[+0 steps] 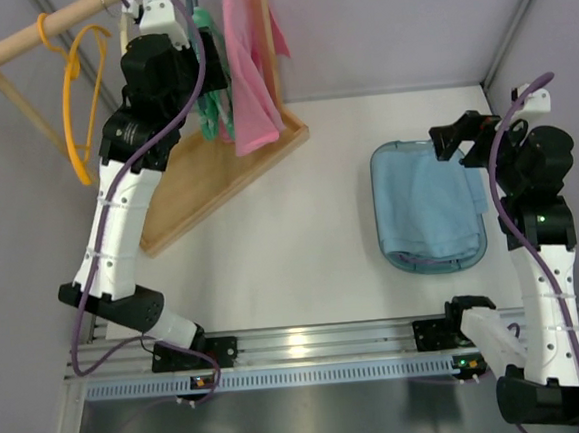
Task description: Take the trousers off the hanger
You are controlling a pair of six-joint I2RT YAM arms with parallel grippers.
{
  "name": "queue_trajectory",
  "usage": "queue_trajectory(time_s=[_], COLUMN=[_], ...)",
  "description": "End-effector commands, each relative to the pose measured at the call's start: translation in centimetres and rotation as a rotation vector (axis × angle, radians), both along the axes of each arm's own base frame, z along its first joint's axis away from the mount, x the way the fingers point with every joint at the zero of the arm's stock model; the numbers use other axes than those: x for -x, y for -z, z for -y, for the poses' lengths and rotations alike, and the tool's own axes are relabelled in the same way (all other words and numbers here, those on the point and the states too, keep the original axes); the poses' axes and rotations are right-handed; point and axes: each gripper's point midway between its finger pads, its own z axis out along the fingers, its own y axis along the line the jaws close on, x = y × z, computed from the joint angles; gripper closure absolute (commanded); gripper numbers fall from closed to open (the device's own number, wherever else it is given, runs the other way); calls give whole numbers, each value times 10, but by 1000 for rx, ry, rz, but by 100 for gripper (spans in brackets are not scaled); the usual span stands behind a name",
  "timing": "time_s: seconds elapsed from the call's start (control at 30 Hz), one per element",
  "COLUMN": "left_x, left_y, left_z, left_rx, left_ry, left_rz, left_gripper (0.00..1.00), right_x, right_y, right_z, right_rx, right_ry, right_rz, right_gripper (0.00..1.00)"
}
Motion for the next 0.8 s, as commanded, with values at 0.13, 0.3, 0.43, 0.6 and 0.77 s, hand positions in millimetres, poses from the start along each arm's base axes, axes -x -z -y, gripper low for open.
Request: queue_trajectory(time_s=[0.13, 0.3, 0.43, 0.6, 0.77], left_x=[-24, -35, -41, -57, -64], left_y=[-5, -5, -8, 1, 9], left_z=[1, -4, -13, -25, -21], left_rx=[-37, -66, -42, -2, -38], left_ry=[-23, -57, -80, -58, -31], left_rz=[32, 60, 75, 56, 40], left_gripper=[12, 16, 19, 21, 21], right_x=[-2, -5, -10, -14, -16], right_y=[-20, -25, -23, -22, -22], right_z=[-3, -5, -3, -1, 1], right_rx=[17, 25, 40, 53, 57], right_ry=[-14, -29, -28, -20, -14], right_rz=[41, 34, 20, 6, 9], right_gripper=[1, 1, 1, 1, 1])
